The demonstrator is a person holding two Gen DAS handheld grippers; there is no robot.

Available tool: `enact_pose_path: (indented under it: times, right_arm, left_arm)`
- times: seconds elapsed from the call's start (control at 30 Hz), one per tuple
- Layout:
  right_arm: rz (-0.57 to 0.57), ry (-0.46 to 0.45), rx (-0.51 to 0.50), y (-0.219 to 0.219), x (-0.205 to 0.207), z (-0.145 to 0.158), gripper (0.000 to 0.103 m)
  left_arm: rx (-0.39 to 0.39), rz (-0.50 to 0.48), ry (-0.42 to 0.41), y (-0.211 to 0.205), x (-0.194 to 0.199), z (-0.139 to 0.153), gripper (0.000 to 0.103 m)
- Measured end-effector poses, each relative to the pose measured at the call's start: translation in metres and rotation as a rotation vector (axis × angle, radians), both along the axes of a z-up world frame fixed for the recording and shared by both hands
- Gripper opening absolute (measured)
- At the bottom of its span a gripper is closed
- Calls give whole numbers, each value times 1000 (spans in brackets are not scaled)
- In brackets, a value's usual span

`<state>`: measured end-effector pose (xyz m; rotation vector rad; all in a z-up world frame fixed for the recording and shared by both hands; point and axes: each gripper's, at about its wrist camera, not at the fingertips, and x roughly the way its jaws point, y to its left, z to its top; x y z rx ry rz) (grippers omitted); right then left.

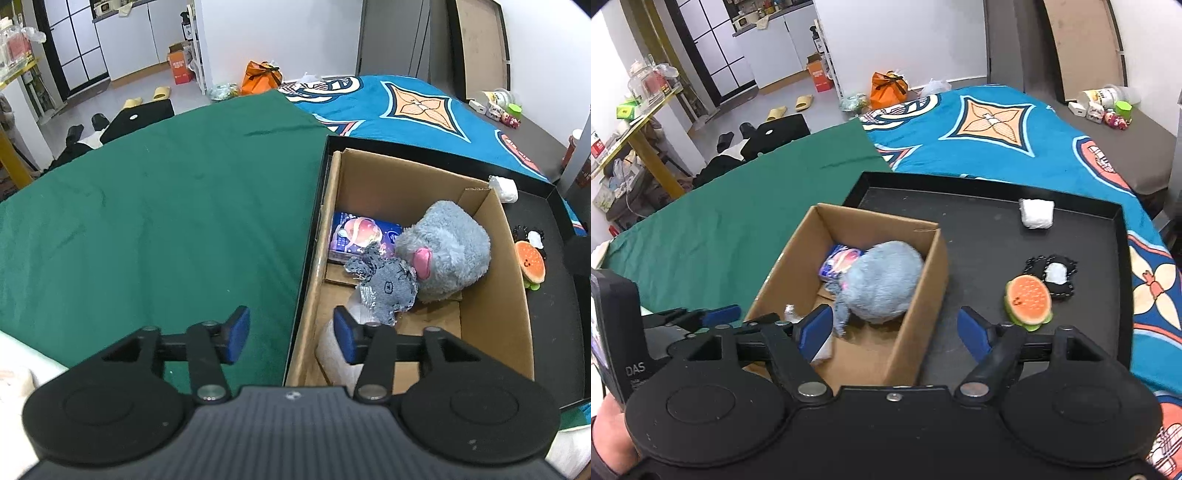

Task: Organize soft objects
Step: 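Move the right gripper to the burger plush and grasp it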

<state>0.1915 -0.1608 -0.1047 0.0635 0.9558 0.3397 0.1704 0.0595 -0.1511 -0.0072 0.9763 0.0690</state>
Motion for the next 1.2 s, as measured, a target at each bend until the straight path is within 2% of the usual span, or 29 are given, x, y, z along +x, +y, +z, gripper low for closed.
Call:
enact_pose_path:
  times: [0.2,0.83,1.03,1.2]
  right_arm:
    - [-5,-8,-1,-21,7,-2,79]
    - [-59,-16,44,-98,32,-11,80]
    - [-100,-2,78,-117,40,-31,80]
    - [-91,27,99,-120,43,-50,80]
  left_arm:
    - [37,-12,-13,-8,-1,2,70]
    - [160,-37,5,-31,1,3,70]
    - [191,-50,5,-38,1,2,70]
    - [212,-56,-3,-43,0,4,70]
